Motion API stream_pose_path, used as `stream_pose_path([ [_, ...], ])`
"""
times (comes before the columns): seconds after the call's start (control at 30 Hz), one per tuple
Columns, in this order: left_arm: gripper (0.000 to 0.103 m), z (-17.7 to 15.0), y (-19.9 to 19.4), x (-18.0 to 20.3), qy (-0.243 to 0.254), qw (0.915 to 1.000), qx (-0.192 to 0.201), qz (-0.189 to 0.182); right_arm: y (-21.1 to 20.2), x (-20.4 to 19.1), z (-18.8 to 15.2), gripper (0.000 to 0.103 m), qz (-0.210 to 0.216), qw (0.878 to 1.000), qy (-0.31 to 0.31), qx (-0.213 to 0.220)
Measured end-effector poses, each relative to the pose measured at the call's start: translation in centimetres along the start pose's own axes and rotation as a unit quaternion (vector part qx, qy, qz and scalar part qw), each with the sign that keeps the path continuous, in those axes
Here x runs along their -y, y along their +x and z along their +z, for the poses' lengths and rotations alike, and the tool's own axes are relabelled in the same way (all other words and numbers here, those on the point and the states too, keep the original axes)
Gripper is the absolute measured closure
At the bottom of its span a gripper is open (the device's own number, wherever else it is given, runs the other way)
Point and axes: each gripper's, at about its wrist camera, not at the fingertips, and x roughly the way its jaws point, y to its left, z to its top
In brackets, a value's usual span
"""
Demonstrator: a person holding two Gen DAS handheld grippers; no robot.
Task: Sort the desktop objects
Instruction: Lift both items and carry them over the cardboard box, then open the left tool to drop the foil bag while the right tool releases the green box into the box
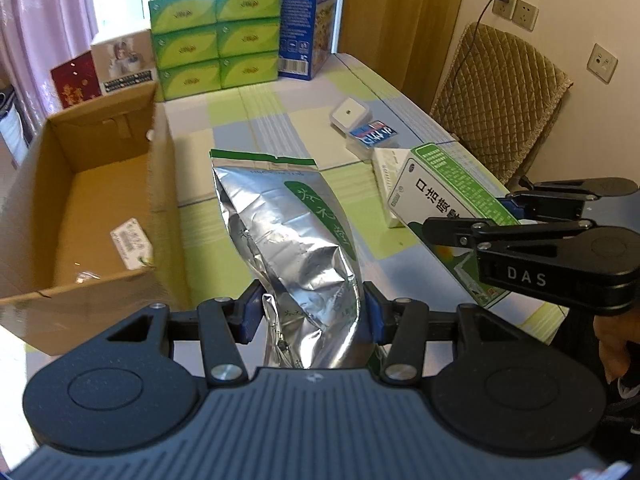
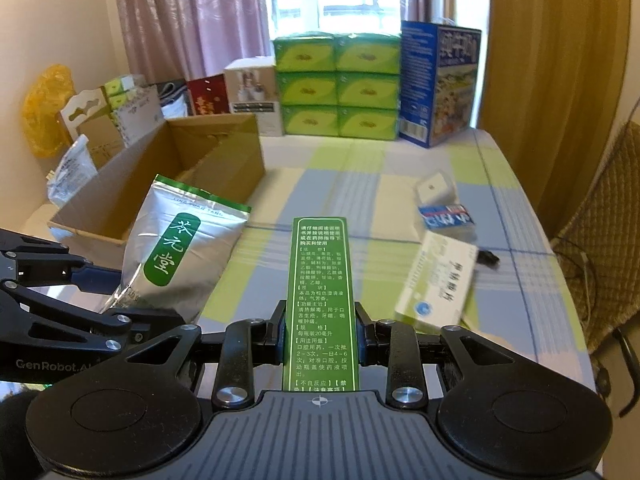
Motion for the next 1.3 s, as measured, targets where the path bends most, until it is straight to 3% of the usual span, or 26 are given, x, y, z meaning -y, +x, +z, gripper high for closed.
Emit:
stream_pose_path([
  [0.47,0.058,0.9,-4.6,-7.0,-0.011,0.9993,0.017,0.031,1.7,-6.5,4.6,0.075,0.037,0.998,-0.039,0.024],
  [0.83,0.058,2.8,-7.4,-15.6,-0.033,0.9962,0.023,0.077,4.3,-12.5,10.1,0.075,0.08,0.994,-0.061,0.049],
  [1.07,0.058,4.6,-6.5,-20.0,-0.044,0.9948,0.015,0.09,7.4,-15.6,12.8,0.075,0.104,0.991,-0.064,0.054],
  [1.3,0.058,5.8,-3.7,-22.4,-0.045,0.9952,0.006,0.087,11.7,-16.0,13.5,0.075,0.108,0.992,-0.05,0.038],
])
